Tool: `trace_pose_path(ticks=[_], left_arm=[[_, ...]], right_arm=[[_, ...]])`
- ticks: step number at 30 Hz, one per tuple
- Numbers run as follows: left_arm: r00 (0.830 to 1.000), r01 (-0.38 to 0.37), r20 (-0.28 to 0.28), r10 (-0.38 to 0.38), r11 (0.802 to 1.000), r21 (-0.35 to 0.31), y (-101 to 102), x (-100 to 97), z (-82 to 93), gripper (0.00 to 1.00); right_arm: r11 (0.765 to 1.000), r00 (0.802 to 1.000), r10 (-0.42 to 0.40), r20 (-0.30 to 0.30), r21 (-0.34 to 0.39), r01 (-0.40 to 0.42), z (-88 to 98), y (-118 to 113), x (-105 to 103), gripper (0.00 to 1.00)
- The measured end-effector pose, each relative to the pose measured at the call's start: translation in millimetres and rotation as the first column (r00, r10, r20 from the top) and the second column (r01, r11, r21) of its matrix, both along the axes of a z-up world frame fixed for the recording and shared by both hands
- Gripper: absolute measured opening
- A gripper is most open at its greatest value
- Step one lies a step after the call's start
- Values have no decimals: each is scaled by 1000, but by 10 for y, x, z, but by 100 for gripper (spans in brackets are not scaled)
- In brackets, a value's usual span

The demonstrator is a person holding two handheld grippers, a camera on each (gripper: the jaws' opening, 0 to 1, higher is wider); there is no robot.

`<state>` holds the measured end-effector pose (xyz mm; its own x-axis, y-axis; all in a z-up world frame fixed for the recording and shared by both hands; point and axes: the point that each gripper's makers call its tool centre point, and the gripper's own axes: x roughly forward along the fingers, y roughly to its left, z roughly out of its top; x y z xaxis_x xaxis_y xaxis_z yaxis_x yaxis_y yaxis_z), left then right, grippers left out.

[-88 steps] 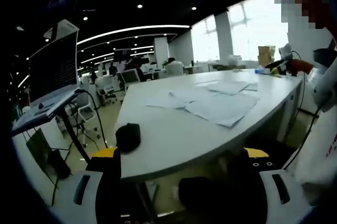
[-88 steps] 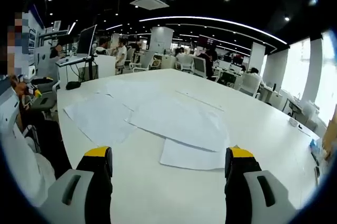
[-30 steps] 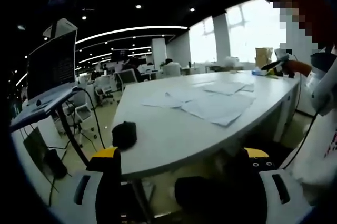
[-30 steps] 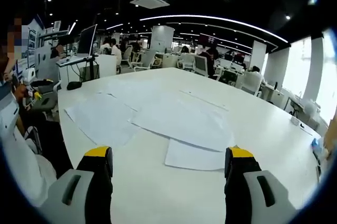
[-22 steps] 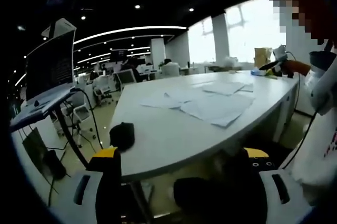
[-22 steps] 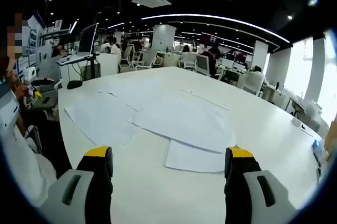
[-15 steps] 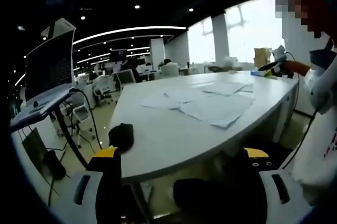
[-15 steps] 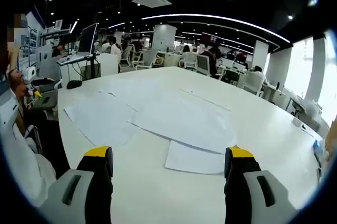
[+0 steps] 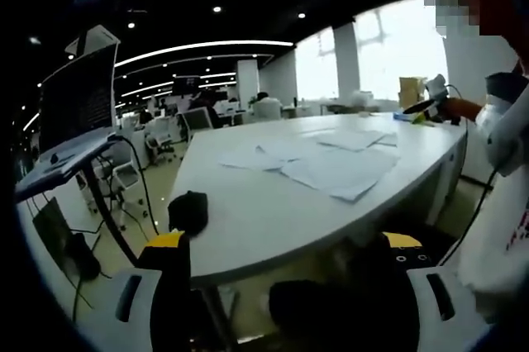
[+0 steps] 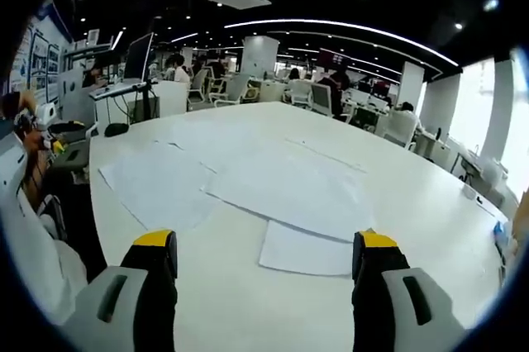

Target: Organize the stack of printing papers by aligning and flattening the scattered papers on the table

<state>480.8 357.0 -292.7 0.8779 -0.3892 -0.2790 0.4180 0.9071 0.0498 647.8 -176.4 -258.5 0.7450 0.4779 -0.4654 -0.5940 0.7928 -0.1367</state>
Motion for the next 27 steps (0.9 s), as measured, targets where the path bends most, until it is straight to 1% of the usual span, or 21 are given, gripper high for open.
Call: trace_pose_path(ticks=[11,17,24,27], left_arm=[[1000,-6,11,6,1000,-19,-4,-39,11,96],[1000,1,6,0,1000,-20,-28,-47,0,96],[1000,2,14,-2,1000,-18,-57,-44,55,96],[1000,4,17,-4,1000,-20,-81,-55,76,96]], right_arm=[[1000,1000,10,7,10,-10,19,61,2,82],[999,1000,13,18,30,-14,68,90,27,82],[999,1000,18,10,27,-19,22,76,32,82],[999,1000,18,14,33,-19,42,55,39,82]])
